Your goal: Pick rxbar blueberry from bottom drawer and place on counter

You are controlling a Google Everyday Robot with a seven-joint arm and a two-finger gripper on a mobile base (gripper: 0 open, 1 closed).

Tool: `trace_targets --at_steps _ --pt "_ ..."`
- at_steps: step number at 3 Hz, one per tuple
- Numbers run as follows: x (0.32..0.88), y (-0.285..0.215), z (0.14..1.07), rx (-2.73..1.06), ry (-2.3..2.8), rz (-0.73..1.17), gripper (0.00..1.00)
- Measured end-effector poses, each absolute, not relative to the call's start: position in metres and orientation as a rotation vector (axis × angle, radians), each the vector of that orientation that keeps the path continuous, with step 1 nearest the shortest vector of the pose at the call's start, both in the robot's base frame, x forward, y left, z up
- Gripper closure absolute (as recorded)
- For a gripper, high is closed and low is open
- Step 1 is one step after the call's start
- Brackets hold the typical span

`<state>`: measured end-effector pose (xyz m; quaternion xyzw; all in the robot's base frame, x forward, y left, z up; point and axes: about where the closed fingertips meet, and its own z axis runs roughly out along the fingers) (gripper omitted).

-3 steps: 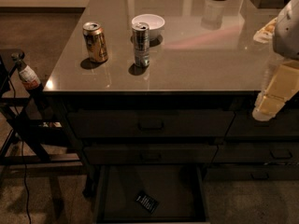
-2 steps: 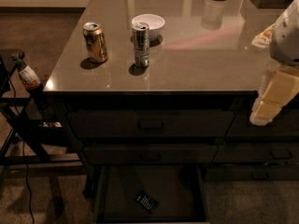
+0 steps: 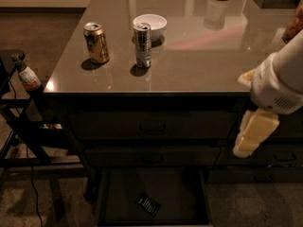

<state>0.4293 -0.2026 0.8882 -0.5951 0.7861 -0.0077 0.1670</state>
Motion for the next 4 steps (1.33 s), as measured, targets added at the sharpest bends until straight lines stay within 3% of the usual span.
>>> trace_targets --at_steps 2,4 --pt "0.429 -0.199 0.844 -1.683 2.292 0.041 0.00" --pt "0.405 -0.167 0.742 -1.654 2.360 0.179 0.00"
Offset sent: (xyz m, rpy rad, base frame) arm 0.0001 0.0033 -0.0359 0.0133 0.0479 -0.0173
